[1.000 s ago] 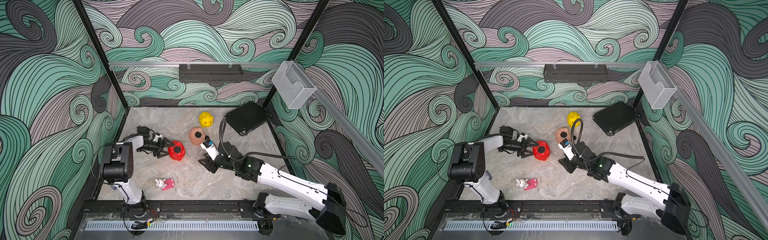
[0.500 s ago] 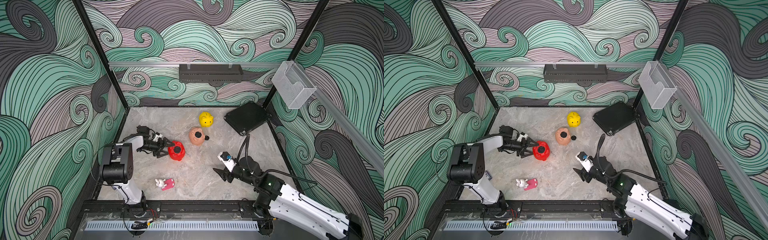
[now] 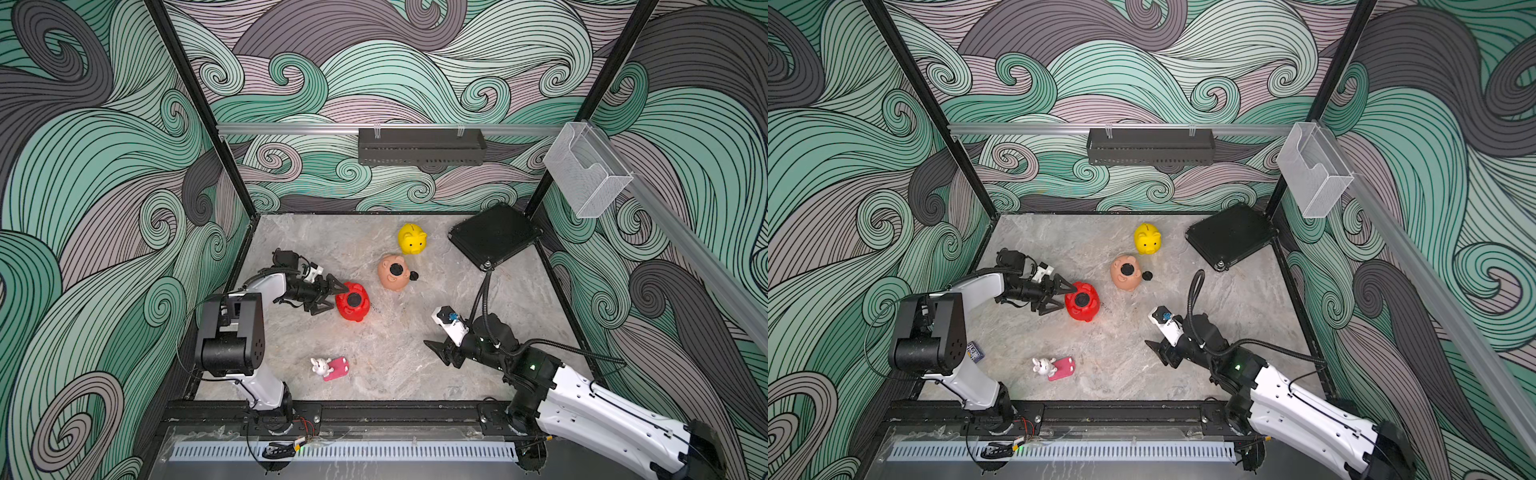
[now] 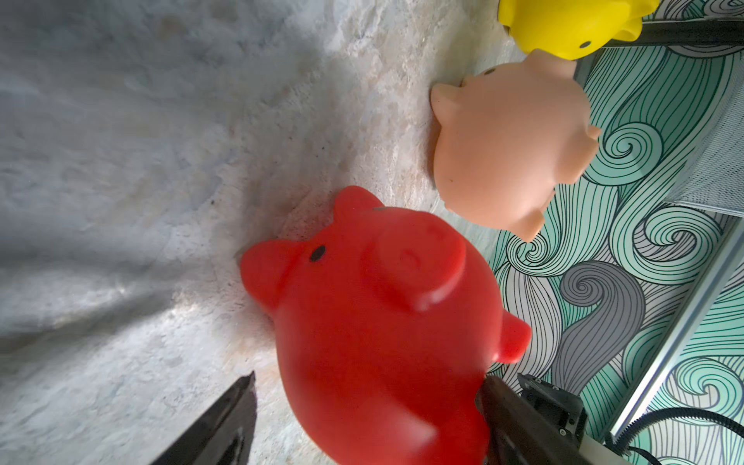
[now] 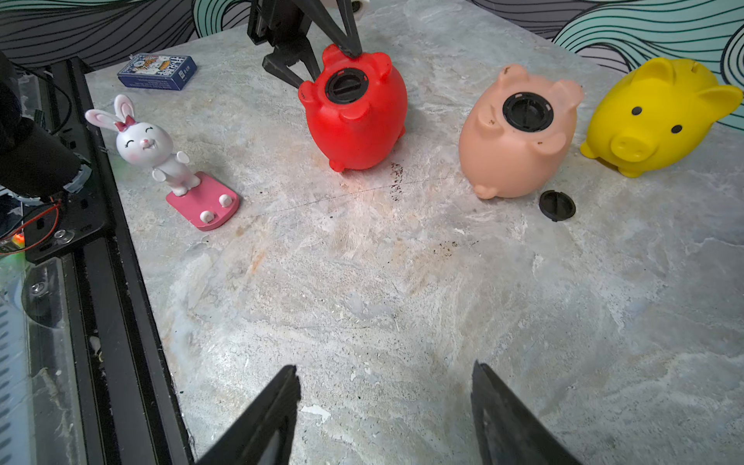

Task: Close piggy banks
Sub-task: Screw the knob on the piggy bank.

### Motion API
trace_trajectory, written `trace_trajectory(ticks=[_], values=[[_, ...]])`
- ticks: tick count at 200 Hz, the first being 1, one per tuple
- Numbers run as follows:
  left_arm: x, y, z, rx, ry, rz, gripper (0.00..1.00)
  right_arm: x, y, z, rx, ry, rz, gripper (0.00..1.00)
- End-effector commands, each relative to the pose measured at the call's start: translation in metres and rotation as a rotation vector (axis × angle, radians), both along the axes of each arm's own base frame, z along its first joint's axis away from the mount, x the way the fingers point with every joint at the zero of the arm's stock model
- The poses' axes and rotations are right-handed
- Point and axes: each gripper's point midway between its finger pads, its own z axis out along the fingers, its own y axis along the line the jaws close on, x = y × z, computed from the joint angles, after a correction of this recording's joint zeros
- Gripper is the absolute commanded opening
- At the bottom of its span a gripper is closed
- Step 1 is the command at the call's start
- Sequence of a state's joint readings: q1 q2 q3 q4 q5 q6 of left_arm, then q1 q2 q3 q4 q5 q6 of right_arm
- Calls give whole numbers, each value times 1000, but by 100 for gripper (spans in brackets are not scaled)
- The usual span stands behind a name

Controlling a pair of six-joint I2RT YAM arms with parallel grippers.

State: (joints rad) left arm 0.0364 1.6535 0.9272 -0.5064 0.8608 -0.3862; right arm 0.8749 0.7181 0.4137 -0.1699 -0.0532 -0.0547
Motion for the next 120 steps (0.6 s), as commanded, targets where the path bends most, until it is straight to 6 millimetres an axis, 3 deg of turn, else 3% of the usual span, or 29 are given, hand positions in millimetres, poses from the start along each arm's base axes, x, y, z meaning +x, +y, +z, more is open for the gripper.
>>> trace_trajectory(ticks=[1, 58, 85, 120], values=[[4, 1, 8, 14, -38, 9, 88, 3, 3, 2, 25, 5, -7, 69], [15, 2, 61, 15, -196, 25, 90, 4, 4, -4, 15, 7, -9, 70], [4, 11, 92, 102, -335, 42, 90, 6, 3, -6, 13, 12, -22, 70], [-19, 33, 111, 264, -491, 108, 91, 8, 1, -8, 10, 15, -43, 70]])
